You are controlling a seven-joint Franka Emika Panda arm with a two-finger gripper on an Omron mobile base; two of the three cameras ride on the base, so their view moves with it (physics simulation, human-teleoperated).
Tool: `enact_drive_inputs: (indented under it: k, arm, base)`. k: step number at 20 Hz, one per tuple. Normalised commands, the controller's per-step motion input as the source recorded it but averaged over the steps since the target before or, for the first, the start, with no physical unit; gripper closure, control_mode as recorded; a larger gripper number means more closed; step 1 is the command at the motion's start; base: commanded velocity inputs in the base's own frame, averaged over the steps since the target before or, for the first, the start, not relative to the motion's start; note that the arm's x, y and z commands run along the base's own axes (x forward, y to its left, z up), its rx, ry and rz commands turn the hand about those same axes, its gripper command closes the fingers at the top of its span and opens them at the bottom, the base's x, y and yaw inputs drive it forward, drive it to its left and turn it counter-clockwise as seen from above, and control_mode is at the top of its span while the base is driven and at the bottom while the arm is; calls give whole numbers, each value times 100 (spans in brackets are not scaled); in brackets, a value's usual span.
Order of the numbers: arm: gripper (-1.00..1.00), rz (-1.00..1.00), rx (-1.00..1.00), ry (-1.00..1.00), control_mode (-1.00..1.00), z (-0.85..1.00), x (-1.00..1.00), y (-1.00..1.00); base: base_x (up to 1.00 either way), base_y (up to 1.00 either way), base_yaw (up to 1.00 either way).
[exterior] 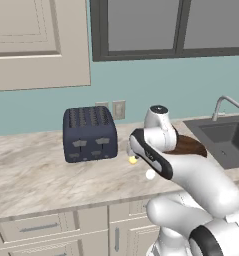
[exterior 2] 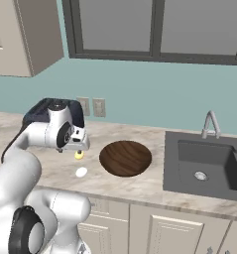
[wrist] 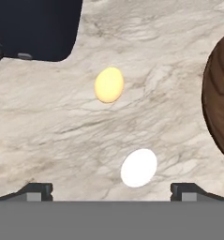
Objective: Gather the eggs and milk located in the vicinity of the sink area and place them right next to the bowl.
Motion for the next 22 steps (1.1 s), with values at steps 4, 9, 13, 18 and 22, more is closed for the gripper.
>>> enact_drive_inputs:
  k: [4,9,13,18,22]
  arm:
    - [-100,0,0,0,-100,-12,31,6]
    - [-100,0,0,0,-100,-12,22,2]
    - [-100,0,0,0,-100,-17,17,2]
    - [-100,0,0,0,-100,-25,11,4]
    - [-100,0,0,0,-100,-29,11,6]
  base:
    - [0,0,0]
    - [0,0,0]
    - [0,0,0]
    - [0,0,0]
    - [0,0,0]
